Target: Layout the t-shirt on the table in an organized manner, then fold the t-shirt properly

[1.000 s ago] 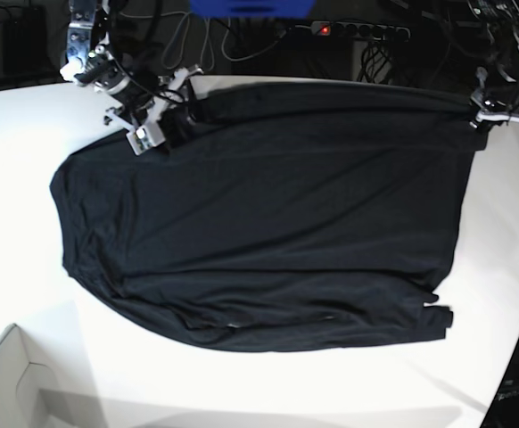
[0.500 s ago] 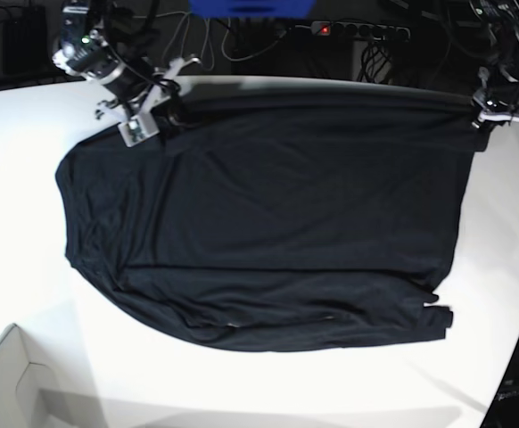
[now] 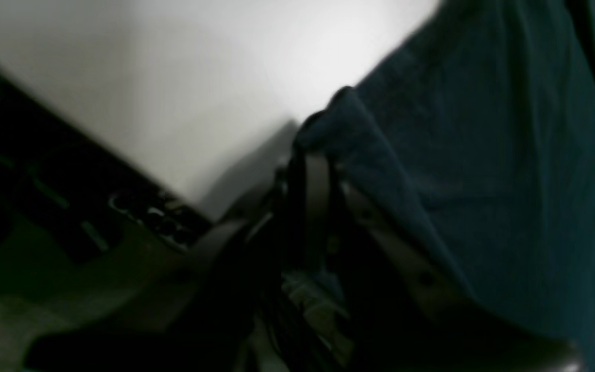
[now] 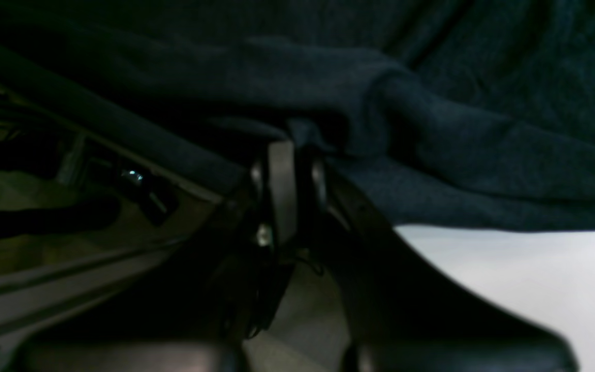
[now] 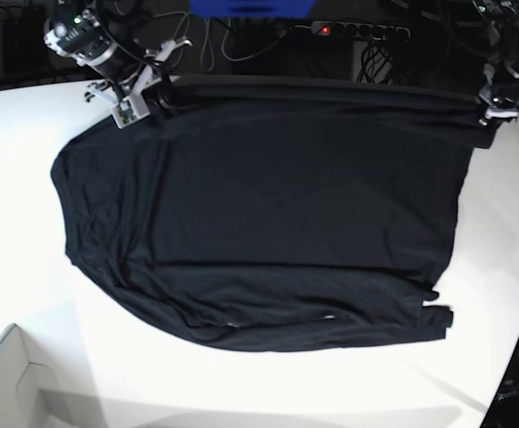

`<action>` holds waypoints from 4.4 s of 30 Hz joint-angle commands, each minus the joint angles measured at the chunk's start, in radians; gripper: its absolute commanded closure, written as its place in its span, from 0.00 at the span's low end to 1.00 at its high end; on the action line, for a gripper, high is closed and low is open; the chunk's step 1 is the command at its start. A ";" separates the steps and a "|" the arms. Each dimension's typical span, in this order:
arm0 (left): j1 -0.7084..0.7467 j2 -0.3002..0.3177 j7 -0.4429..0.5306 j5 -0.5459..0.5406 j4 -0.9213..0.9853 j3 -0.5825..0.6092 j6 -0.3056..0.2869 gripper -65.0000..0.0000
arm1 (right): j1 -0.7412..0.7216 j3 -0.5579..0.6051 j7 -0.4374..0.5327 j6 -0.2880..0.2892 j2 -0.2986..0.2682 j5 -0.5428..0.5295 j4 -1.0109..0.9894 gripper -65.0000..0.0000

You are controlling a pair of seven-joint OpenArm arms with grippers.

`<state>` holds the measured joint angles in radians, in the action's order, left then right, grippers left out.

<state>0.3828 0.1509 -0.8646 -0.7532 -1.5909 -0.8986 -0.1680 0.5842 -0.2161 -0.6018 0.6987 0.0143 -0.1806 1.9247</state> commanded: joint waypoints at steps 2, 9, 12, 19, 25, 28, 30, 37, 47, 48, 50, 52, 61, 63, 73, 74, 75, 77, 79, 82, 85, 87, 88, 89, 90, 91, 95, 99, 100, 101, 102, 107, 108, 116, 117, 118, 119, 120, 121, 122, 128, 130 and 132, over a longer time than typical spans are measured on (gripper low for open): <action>0.003 0.019 0.026 -0.007 -0.019 -0.021 -0.002 1.00 | 0.018 -0.004 0.019 -0.001 -0.003 -0.012 0.022 1.00; 0.014 0.020 0.026 -0.009 -0.019 -0.029 -0.003 1.00 | 0.027 0.002 0.012 -0.001 -0.001 -0.012 0.071 1.00; 0.009 0.020 0.026 -0.009 -0.019 -0.029 -0.003 1.00 | 0.041 0.010 0.013 -0.001 -0.001 -0.012 0.078 1.00; -0.026 0.013 0.026 -0.009 -0.029 -0.023 -0.003 1.00 | 0.044 0.099 0.010 -0.001 -0.030 -0.009 0.072 1.00; -0.046 0.016 0.026 -0.009 -0.029 -0.023 -0.003 1.00 | 0.029 0.097 0.010 -0.001 -0.064 -0.009 0.061 1.00; -0.072 0.019 0.026 -0.009 -0.029 -0.023 -0.003 1.00 | 0.006 0.096 0.009 -0.001 -0.081 -0.009 0.040 1.00; -0.089 0.019 0.026 -0.009 -0.029 -0.024 -0.003 1.00 | 0.000 0.096 0.009 -0.001 -0.089 -0.009 0.032 1.00; -0.150 0.019 0.026 -0.009 -0.029 -0.023 -0.003 1.00 | -0.034 0.102 0.007 -0.001 -0.093 -0.009 0.031 1.00; -0.252 0.019 0.026 0.001 -0.019 0.008 -0.002 1.00 | -0.163 0.102 -0.105 -0.001 -0.093 -0.009 0.028 1.00; -0.256 0.020 0.026 0.001 -0.016 0.022 -0.002 1.00 | -0.177 0.102 -0.120 -0.001 -0.093 -0.009 0.028 1.00; -0.267 0.020 0.026 0.001 -0.016 0.045 -0.002 1.00 | -0.208 0.102 -0.145 -0.001 -0.093 -0.009 0.028 1.00; -0.279 0.020 0.026 0.002 -0.013 0.062 0.000 1.00 | -0.227 0.102 -0.160 -0.001 -0.093 -0.009 0.026 1.00; -0.354 0.029 0.028 0.002 0.068 0.085 0.005 1.00 | -0.290 0.102 -0.163 -0.001 -0.109 -0.009 -0.069 1.00; -0.359 0.040 0.028 0.002 0.077 0.086 0.005 1.00 | -0.295 0.102 -0.163 -0.001 -0.113 -0.009 -0.083 1.00; -0.296 0.068 0.026 -0.007 0.068 0.077 0.000 1.00 | -0.189 0.102 -0.165 -0.001 -0.136 -0.010 0.003 1.00; -0.288 0.068 0.026 -0.007 0.068 0.077 0.000 1.00 | -0.177 0.102 -0.165 -0.001 -0.135 -0.010 0.017 1.00; -0.278 0.071 0.026 -0.007 0.068 0.077 0.000 1.00 | -0.158 0.103 -0.165 -0.001 -0.132 -0.012 0.034 1.00; -0.258 0.072 0.026 -0.007 0.068 0.077 0.000 1.00 | -0.128 0.103 -0.165 -0.001 -0.130 -0.015 0.058 1.00; -0.242 0.072 0.026 -0.007 0.068 0.075 0.000 1.00 | -0.096 0.106 -0.165 -0.001 -0.129 -0.017 0.069 1.00; -0.221 0.074 0.026 -0.007 0.068 0.075 0.000 1.00 | -0.062 0.166 -0.165 -0.001 -0.132 -0.012 0.063 1.00; -0.195 0.071 0.026 -0.009 0.062 0.075 0.000 1.00 | -0.033 0.211 -0.165 -0.001 -0.133 -0.010 0.063 1.00; -0.175 0.071 0.026 -0.009 0.048 0.075 0.000 1.00 | -0.025 0.223 -0.163 -0.001 -0.133 -0.010 0.063 1.00; -0.163 0.071 0.026 -0.009 0.040 0.075 0.000 1.00 | -0.023 0.223 -0.163 -0.001 -0.133 -0.010 0.063 1.00; -0.153 0.069 0.026 -0.009 0.036 0.075 0.000 1.00 | -0.023 0.223 -0.163 -0.001 -0.133 -0.010 0.063 1.00; -0.147 0.068 0.026 -0.009 0.031 0.075 0.000 1.00 | -0.023 0.223 -0.163 -0.001 -0.133 -0.010 0.063 1.00; -0.141 0.068 0.026 -0.009 0.031 0.075 0.000 1.00 | -0.023 0.220 -0.163 -0.001 -0.133 -0.010 0.063 1.00; -0.140 0.066 0.026 -0.009 0.034 0.075 0.000 1.00 | -0.023 0.215 -0.165 -0.001 -0.135 -0.009 0.063 0.98; -0.123 0.066 0.026 -0.009 0.031 0.075 0.000 1.00 | -0.005 0.214 -0.165 -0.001 -0.135 -0.009 0.065 0.76; -0.123 0.066 0.026 -0.009 0.031 0.075 0.000 1.00 | -0.003 0.214 -0.165 -0.001 -0.135 -0.009 0.065 0.70; -0.123 0.066 0.026 -0.009 0.031 0.075 0.000 1.00 | -0.003 0.214 -0.165 -0.001 -0.135 -0.010 0.065 0.65; -0.121 0.066 0.026 -0.009 0.031 0.075 0.000 1.00 | -0.002 0.212 -0.162 -0.001 -0.133 -0.010 0.066 0.60; -0.120 0.066 0.026 -0.009 0.031 0.075 -0.002 1.00 | 0.020 0.214 -0.155 -0.001 -0.127 -0.013 0.071 0.54; -0.120 0.066 0.026 -0.009 0.031 0.075 -0.002 1.00 | 0.018 0.214 -0.155 -0.001 -0.118 -0.013 0.071 0.54; -0.120 0.072 0.026 -0.009 0.031 0.075 -0.002 1.00 | 0.015 0.214 -0.155 -0.001 -0.066 -0.010 0.069 0.59; -0.120 0.072 0.026 -0.009 0.031 0.075 -0.002 1.00 | 0.013 0.212 -0.155 -0.001 -0.060 -0.010 0.071 0.60; -0.120 0.072 0.026 -0.009 0.031 0.075 -0.002 1.00 | 0.013 0.212 -0.155 -0.001 -0.058 -0.010 0.071 0.61; -0.120 0.072 0.026 -0.009 0.031 0.075 -0.002 1.00 | 0.013 0.212 -0.155 -0.001 -0.057 -0.010 0.072 0.62; -0.120 0.072 0.026 -0.009 0.031 0.075 -0.002 1.00 | 0.013 0.212 -0.155 -0.001 -0.055 -0.010 0.072 0.63; -0.120 0.072 0.026 -0.009 0.031 0.075 -0.002 1.00 | 0.013 0.212 -0.155 -0.001 -0.049 -0.010 0.072 0.63; -0.120 0.072 0.026 -0.009 0.033 0.075 -0.002 1.00 | 0.013 0.212 -0.155 -0.001 -0.044 -0.010 0.072 0.64; -0.123 0.072 0.026 -0.009 0.039 0.075 -0.002 1.00 | 0.021 0.225 -0.114 -0.001 -0.047 -0.012 0.089 0.64; -0.123 0.072 0.026 -0.009 0.039 0.075 -0.002 1.00 | 0.026 0.225 -0.085 -0.001 -0.046 -0.010 0.086 0.64; -0.126 0.074 0.026 -0.009 0.039 0.075 -0.002 1.00 | 0.035 0.225 -0.070 -0.001 -0.046 -0.010 0.088 0.64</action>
<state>0.2646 0.2050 -0.8562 -0.7490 -1.5379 -0.8173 -0.1616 0.6109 0.0078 -0.6941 0.6987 -0.0326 -0.1783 1.9972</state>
